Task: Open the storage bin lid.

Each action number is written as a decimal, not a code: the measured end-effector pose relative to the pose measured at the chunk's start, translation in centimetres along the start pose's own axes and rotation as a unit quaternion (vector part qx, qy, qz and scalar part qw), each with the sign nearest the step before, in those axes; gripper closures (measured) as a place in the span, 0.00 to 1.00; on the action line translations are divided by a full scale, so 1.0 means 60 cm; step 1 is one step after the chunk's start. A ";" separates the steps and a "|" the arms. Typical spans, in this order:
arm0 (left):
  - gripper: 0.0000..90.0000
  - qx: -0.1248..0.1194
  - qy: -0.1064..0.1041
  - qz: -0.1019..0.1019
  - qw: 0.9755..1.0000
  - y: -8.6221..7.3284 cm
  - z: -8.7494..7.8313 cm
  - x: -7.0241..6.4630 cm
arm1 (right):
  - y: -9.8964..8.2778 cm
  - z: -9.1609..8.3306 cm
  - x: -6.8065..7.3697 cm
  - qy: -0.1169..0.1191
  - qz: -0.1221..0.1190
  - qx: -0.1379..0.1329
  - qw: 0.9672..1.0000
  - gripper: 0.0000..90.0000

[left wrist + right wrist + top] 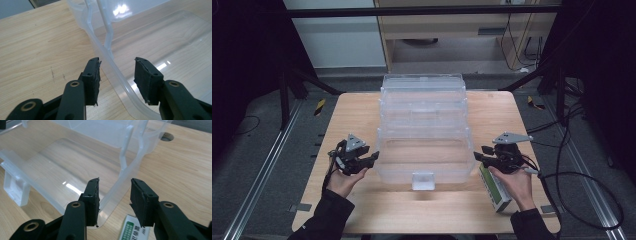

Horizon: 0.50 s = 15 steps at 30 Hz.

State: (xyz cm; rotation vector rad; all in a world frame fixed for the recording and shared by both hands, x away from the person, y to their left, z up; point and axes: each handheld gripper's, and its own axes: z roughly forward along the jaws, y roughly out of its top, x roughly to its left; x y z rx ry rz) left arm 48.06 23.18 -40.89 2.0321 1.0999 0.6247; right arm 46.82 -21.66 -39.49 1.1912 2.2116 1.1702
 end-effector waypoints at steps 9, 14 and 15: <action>0.53 -0.019 0.017 -0.008 1.000 0.004 -0.020 0.020 | 0.012 -0.033 -0.006 -0.020 -0.003 0.002 1.000 0.61; 0.50 -0.024 0.031 -0.015 0.999 0.003 -0.028 0.037 | 0.010 -0.046 -0.008 -0.029 0.003 0.018 0.999 0.58; 0.50 -0.025 0.033 -0.017 0.999 0.002 -0.028 0.040 | 0.009 -0.049 -0.008 -0.032 0.003 0.023 0.999 0.58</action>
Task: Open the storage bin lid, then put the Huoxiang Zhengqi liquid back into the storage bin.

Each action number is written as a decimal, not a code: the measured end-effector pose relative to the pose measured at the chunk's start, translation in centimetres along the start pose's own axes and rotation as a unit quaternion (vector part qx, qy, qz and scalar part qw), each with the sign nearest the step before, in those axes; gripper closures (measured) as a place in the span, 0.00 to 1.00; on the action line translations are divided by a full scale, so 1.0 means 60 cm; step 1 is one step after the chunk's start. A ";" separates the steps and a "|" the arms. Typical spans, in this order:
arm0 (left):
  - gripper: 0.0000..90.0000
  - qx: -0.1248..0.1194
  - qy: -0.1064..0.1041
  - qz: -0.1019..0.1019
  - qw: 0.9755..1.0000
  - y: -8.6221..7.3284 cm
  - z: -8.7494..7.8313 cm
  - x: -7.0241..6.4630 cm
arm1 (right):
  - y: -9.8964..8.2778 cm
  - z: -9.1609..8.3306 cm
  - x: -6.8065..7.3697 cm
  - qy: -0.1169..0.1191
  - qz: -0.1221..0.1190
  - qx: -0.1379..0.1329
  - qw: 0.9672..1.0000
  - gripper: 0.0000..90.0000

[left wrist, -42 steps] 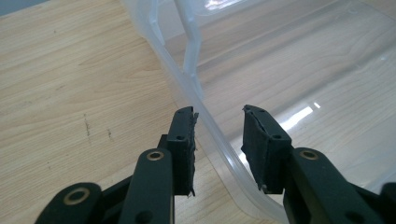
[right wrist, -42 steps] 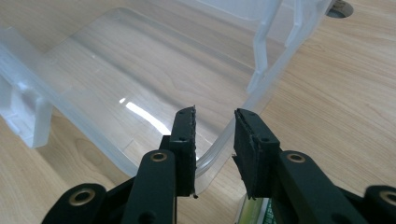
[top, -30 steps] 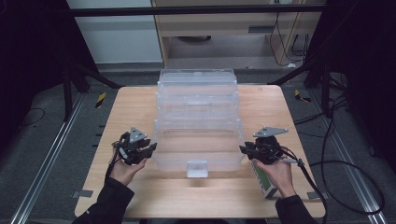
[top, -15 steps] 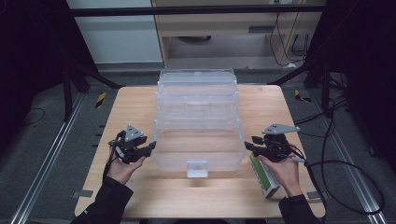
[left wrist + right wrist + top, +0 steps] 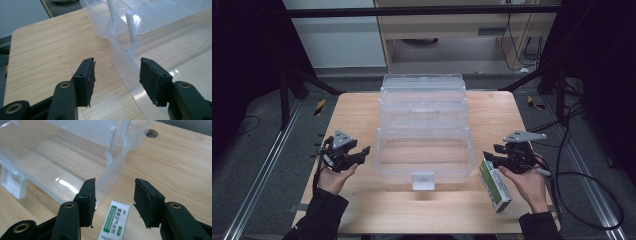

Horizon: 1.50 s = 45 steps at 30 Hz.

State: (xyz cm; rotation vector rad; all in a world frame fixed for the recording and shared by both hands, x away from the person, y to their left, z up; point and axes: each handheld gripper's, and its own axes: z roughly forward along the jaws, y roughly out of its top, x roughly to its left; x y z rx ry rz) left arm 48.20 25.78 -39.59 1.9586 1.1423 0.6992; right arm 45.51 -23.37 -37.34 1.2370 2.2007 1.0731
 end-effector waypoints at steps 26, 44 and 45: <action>0.47 0.021 0.021 -0.026 0.999 -0.018 0.008 0.039 | 0.006 -0.023 0.001 -0.009 0.024 0.085 0.996 0.48; 0.44 0.032 0.035 -0.033 0.998 -0.027 0.013 0.054 | 0.015 -0.024 0.020 -0.007 0.032 0.145 0.989 0.51; 0.44 0.032 0.035 -0.033 0.998 -0.027 0.012 0.054 | 0.015 -0.023 0.021 -0.010 0.032 0.148 0.988 0.52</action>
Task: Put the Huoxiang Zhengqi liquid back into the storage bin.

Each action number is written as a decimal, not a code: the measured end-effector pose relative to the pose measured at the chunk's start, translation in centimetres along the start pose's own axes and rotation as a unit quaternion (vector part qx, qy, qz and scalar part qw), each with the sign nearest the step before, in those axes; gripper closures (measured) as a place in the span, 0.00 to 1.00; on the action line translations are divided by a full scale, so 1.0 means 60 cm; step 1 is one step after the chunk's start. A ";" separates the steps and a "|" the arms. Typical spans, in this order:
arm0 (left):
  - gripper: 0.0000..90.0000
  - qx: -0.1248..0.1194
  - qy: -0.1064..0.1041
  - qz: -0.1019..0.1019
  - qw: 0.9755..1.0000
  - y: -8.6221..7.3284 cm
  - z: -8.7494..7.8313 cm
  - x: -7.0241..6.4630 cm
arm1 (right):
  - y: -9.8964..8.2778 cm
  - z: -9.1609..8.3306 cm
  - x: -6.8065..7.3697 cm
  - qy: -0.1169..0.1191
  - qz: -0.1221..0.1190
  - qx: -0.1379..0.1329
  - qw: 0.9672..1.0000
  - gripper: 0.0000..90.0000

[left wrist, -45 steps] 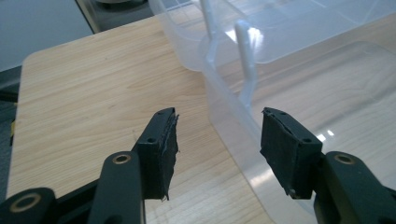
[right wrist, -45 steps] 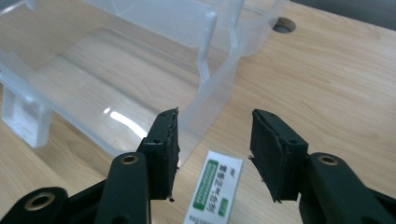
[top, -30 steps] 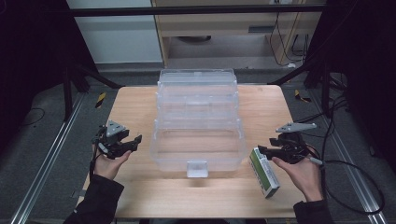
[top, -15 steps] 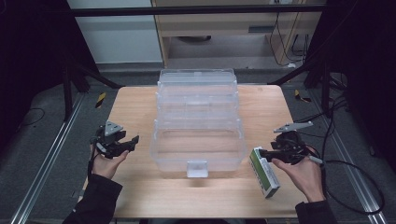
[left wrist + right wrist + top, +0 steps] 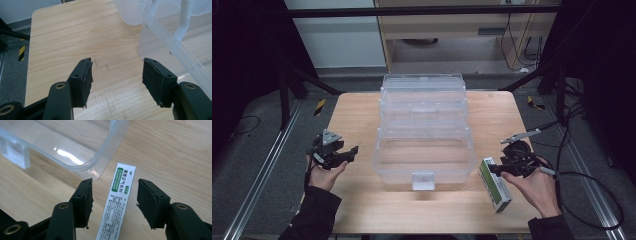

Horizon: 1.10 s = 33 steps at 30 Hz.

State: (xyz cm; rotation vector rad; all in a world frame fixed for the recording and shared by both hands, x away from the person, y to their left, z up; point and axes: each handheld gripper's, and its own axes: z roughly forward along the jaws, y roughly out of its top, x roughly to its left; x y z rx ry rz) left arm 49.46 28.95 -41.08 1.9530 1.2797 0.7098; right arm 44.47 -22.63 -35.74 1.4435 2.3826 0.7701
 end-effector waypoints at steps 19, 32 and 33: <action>0.44 0.007 0.004 0.002 1.000 -0.003 0.003 0.001 | -0.011 0.017 0.000 0.000 0.014 0.047 0.999 0.54; 0.44 0.009 0.003 0.001 1.000 -0.003 0.003 0.001 | -0.013 0.025 0.001 -0.005 0.014 0.067 0.998 0.56; 0.44 0.009 0.003 0.001 1.000 -0.003 0.004 0.001 | -0.013 0.026 0.000 -0.003 0.016 0.067 0.998 0.56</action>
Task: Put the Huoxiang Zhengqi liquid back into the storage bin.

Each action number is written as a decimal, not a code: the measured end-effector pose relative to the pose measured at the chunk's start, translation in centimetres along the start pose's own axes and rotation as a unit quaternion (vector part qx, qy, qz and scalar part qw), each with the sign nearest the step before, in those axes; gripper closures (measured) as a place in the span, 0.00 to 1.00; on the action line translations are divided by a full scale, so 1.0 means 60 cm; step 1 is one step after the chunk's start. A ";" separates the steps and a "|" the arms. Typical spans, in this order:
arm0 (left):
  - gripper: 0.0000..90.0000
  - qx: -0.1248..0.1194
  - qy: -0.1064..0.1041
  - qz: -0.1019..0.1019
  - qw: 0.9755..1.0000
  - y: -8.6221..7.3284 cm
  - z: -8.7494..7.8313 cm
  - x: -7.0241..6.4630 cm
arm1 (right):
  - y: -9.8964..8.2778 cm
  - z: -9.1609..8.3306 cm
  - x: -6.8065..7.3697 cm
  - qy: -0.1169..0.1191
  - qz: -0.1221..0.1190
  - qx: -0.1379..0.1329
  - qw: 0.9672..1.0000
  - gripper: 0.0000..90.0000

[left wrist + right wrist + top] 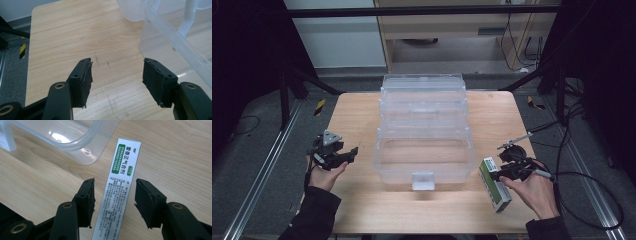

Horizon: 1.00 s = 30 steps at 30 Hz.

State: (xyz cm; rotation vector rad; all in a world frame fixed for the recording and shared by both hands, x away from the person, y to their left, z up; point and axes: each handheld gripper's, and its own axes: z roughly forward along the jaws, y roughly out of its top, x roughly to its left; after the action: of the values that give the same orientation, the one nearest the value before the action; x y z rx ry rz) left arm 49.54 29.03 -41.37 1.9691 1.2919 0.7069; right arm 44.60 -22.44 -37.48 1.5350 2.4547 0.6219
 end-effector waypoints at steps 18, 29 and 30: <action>0.44 0.007 0.001 0.002 1.000 -0.002 0.004 -0.002 | -0.007 0.018 -0.006 0.003 0.011 0.020 1.000 0.57; 0.44 0.010 0.000 0.003 1.000 -0.003 0.007 -0.002 | -0.004 0.027 -0.004 -0.001 0.004 0.032 0.999 0.62; 0.44 0.010 0.000 0.003 1.000 -0.003 0.007 -0.002 | -0.004 0.028 -0.004 -0.002 0.004 0.034 0.999 0.62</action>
State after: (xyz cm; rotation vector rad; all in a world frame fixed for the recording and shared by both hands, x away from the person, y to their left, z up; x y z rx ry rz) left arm 49.69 28.85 -41.78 1.9900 1.2976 0.6991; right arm 45.15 -22.30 -39.12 1.5699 2.4927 0.5421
